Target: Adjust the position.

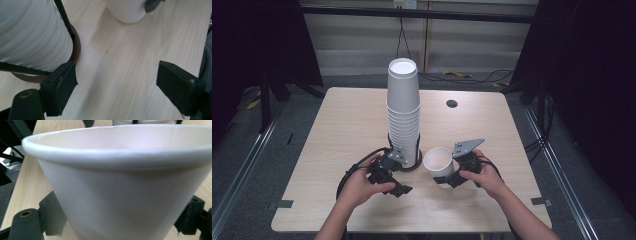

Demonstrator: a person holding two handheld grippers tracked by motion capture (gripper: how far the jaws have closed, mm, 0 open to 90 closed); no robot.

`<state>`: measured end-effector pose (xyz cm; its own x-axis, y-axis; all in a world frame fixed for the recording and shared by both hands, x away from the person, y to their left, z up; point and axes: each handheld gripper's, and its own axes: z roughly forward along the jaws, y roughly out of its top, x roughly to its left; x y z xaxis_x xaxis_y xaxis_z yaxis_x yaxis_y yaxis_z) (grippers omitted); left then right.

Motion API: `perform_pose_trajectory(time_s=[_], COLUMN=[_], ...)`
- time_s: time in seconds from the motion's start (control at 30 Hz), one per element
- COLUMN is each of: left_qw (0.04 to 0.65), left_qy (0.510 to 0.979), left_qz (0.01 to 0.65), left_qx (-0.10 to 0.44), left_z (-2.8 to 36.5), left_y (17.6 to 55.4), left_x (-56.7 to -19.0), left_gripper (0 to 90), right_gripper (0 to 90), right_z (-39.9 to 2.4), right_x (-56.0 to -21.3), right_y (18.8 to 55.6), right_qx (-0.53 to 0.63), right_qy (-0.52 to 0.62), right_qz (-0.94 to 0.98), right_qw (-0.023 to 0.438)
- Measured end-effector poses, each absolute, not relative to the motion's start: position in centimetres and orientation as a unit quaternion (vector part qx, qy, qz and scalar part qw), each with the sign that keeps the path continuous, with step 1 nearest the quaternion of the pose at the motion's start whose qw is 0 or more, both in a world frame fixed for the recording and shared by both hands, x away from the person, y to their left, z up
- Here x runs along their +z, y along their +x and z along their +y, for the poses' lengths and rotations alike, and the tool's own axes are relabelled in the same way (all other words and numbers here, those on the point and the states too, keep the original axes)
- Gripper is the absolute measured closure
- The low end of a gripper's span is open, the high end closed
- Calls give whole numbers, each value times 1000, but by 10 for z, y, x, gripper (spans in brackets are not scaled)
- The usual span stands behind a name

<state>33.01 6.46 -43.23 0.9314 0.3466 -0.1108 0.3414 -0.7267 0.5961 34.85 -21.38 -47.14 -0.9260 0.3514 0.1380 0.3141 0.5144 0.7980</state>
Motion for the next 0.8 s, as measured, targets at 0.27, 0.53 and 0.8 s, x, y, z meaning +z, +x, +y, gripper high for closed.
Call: perform_pose_trajectory(time_s=[0.27,0.53,0.8], left_qw=[332,337,340], left_qy=[927,926,925], left_qz=[175,171,168], left_qx=[9,19,9], left_z=[53,46,41], left_y=[333,336,339], left_x=[-419,-409,-405], left_gripper=[159,158,159], right_gripper=[159,159,159], right_z=[-205,-199,-195], right_x=[-471,-467,-466], right_y=[344,342,340], right_qx=[459,463,464], right_qy=[171,157,150], right_qz=[872,872,873], right_qw=[11,7,5])
